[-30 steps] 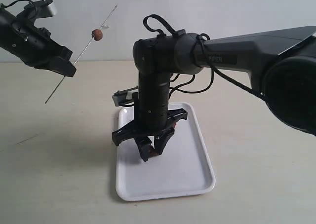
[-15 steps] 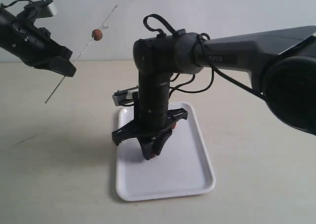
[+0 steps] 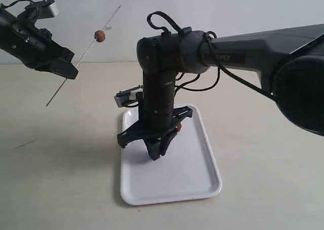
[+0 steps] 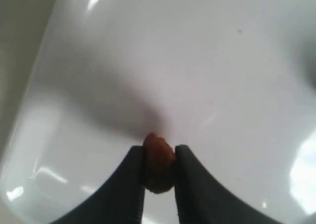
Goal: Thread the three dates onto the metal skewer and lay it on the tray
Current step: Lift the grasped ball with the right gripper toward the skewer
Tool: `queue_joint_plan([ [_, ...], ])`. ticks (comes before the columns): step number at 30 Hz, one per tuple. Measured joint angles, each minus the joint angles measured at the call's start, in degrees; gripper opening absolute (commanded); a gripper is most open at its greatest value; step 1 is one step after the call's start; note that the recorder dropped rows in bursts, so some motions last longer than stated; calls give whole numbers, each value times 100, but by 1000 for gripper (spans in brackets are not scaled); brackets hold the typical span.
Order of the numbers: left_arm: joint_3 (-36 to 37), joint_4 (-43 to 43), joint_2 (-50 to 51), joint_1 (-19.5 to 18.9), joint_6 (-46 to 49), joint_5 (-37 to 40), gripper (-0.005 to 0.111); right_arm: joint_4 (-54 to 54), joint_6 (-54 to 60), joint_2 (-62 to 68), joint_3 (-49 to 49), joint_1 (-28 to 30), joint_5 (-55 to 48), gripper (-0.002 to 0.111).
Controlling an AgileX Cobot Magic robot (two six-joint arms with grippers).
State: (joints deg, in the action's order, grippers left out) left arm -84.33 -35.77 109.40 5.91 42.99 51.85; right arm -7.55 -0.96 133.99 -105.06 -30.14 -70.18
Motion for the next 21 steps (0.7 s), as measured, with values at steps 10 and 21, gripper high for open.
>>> queue_joint_plan([
  [10, 0, 0, 0, 0, 0, 12, 0, 0, 42, -874, 14, 427, 9, 13],
  [21, 24, -586, 0, 0, 271, 389, 0, 0, 161, -1931, 14, 1077, 157, 13],
])
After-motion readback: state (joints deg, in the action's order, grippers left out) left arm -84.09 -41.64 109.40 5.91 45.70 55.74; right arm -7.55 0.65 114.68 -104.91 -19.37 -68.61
